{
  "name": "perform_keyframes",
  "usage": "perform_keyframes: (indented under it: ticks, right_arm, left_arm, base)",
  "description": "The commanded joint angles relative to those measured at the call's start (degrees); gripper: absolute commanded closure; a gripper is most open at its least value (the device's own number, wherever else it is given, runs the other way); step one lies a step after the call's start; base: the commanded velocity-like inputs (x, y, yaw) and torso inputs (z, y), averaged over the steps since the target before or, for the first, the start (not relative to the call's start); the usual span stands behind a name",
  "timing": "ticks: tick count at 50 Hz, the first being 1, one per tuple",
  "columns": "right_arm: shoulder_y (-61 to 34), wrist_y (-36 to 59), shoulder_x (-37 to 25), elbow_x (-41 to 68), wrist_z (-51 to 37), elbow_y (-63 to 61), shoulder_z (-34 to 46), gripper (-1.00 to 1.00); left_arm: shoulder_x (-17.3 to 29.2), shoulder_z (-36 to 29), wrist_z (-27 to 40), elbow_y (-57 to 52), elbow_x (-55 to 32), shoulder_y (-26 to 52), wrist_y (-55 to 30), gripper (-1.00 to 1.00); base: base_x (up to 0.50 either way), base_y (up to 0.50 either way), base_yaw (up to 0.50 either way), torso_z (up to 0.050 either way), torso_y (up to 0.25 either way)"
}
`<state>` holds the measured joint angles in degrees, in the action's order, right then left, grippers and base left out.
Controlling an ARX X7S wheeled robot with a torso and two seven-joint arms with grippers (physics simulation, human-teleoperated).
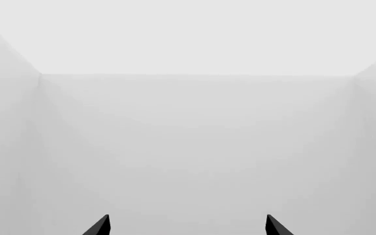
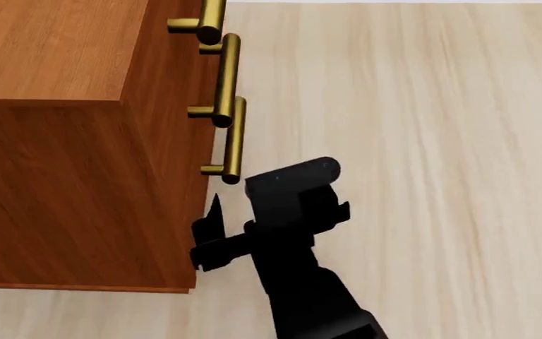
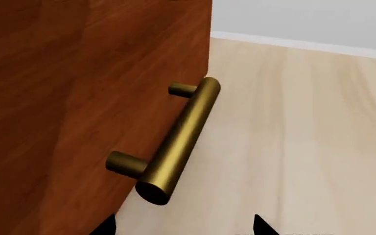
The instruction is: Close the bottom drawer of the cabinet and open the top drawer.
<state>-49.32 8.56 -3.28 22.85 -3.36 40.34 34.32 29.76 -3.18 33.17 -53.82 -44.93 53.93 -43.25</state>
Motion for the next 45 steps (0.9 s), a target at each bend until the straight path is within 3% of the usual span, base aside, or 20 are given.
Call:
perform_keyframes:
  ticks: [1, 23, 45]
  right_arm:
    - [1.5, 2.1, -0.9, 6.3, 1.1, -7.3, 3.6, -1.00]
    - [15.4, 10.9, -16.9, 15.1, -12.8, -38.1, -4.6, -1.00]
    - [21.1, 12.8, -20.1, 33.2, -18.9, -53.5, -16.6, -1.00]
  left_arm:
    - [0.2, -0.2, 0.4, -0.1, -0.5, 0.2, 0.1, -1.00]
    - [-0.4, -2.2, 0.2, 0.6, 0.6, 0.0, 1.7, -1.00]
    - [-0.8, -3.3, 0.7, 1.0, 0.6, 0.4, 2.2, -1.00]
  base:
    - [0.00, 0.00, 0.00, 0.000, 0.000]
    - [0.00, 0.00, 0.00, 0.000, 0.000]
    - [0.00, 0.00, 0.00, 0.000, 0.000]
